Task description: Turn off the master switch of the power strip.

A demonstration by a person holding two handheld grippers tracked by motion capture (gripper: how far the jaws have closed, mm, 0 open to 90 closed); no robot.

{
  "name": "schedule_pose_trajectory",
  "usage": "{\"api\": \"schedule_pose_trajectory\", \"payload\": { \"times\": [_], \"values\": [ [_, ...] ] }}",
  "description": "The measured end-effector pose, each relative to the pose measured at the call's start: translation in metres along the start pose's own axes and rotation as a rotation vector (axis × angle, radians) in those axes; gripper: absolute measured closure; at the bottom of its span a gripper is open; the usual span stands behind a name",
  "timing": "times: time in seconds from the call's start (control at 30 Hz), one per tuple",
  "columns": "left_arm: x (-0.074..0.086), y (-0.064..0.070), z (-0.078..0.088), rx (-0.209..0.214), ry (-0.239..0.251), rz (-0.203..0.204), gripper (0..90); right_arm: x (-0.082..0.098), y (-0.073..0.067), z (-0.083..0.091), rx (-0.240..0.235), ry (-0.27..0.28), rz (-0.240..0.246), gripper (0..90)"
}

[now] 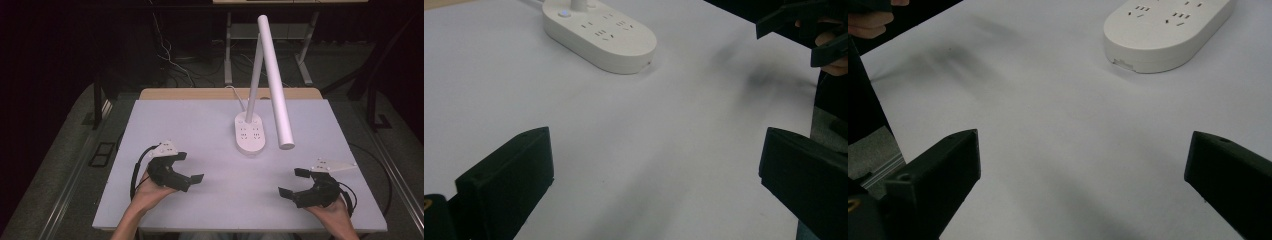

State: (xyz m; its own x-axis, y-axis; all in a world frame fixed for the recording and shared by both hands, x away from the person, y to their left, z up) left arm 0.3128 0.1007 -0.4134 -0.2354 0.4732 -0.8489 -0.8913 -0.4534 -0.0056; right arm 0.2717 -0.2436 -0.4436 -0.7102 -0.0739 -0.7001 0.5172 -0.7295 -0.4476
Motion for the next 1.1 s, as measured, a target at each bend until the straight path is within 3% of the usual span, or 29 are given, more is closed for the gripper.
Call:
{"api": "schedule_pose_trajectory", "payload": {
  "times": [1.1],
  "values": [
    [-0.05,-0.029,-0.021,0.011,-0.044,-0.055,0.6,0.0,0.001,0.001,0.005,0.003,-0.005,0.8]
  ]
}}
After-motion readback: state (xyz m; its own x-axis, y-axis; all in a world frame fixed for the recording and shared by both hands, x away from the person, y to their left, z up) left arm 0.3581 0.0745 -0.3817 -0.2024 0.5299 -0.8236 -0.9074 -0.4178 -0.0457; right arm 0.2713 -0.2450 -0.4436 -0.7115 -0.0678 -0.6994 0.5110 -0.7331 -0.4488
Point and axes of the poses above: each handheld gripper's, and its own axes: z roughly backward along the jaws, x roughly out of its underside, y roughly to its right, the point moved 6 cm from there along -z, roughly forward along the jaws, and after that the axes turned 14 degrees about -z, right-handed, at the moved point
